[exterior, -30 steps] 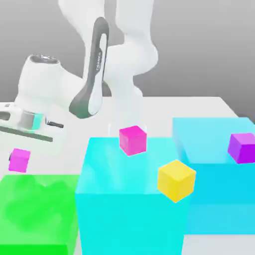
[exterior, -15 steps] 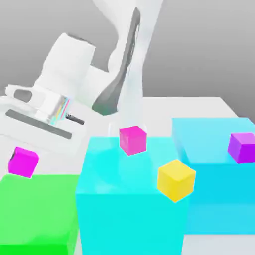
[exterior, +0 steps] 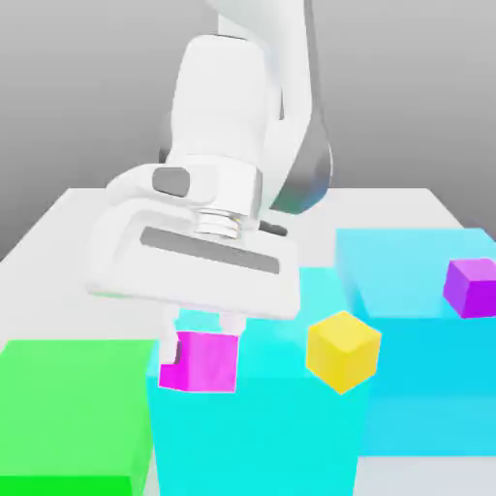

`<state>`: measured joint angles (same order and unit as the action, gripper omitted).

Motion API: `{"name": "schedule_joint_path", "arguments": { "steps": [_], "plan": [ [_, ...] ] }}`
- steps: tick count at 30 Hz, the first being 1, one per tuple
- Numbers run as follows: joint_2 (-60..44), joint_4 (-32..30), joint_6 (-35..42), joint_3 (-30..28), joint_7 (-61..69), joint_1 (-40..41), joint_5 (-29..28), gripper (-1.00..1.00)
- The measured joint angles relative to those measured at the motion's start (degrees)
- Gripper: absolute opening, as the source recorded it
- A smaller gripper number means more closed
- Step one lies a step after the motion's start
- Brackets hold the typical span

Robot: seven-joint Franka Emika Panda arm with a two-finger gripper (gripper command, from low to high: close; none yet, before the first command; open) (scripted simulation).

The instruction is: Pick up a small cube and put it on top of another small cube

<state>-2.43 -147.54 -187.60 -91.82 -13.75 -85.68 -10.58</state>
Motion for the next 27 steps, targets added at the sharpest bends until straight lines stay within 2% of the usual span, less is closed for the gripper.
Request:
{"name": "schedule_joint_path", "arguments": {
  "steps": [2,7,10,16,21,24,27],
  "plan": [
    [0.00,0.00,0.06,-0.04,-0.10,-0.05,-0.11,-1.00],
    [20.34,12.97,19.77,-4.75,-0.08,-20.82,3.86,-1.00],
    [26.10,18.58,31.07,-4.42,-1.45,-26.45,6.98,-1.00],
    [23.99,21.28,44.83,-0.42,-5.54,-24.78,9.97,-1.00],
    [19.09,22.60,55.30,4.94,-10.22,-19.76,10.88,-1.00],
    [16.69,23.25,61.24,10.09,-14.62,-14.71,9.11,-1.00],
    [15.87,23.83,67.02,15.91,-20.79,-9.22,4.73,-1.00]
  ]
}}
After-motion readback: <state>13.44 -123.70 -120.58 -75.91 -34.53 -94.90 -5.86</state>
